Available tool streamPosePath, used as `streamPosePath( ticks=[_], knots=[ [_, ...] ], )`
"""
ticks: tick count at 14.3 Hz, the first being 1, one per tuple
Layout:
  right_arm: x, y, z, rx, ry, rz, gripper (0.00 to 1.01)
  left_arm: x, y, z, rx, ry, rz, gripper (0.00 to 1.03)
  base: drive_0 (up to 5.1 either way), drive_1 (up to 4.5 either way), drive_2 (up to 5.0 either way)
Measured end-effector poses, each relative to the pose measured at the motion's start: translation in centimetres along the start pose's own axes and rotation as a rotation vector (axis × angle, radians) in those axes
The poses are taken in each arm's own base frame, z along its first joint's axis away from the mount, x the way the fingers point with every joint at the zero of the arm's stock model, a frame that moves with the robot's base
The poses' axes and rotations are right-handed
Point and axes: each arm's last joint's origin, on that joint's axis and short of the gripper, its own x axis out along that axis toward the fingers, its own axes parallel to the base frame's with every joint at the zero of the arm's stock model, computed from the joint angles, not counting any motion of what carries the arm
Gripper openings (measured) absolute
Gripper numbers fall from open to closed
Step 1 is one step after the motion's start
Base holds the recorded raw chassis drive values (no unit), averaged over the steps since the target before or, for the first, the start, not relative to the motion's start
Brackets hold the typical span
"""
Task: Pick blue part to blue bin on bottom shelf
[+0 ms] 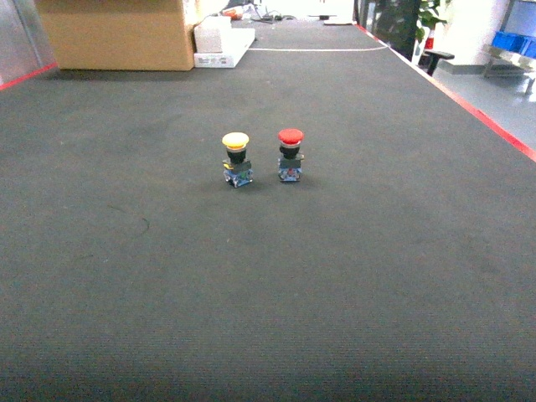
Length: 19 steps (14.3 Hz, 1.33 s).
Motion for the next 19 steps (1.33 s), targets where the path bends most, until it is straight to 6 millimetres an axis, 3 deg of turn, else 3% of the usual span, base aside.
streamPosePath(
  ticks=[6, 19],
  knots=[
    [0.00, 0.00, 0.00, 0.000, 0.000, 0.000, 0.98, -0.01, 0.00, 0.05, 0.000, -0.005, 0.000, 0.44, 0.1, -4.25, 4.4],
    [0.00, 0.00, 0.00, 0.000, 0.000, 0.000, 0.98, 0.00, -0.01, 0.00, 0.000, 0.000, -0.001, 0.44, -1.5, -1.53, -1.5]
  ],
)
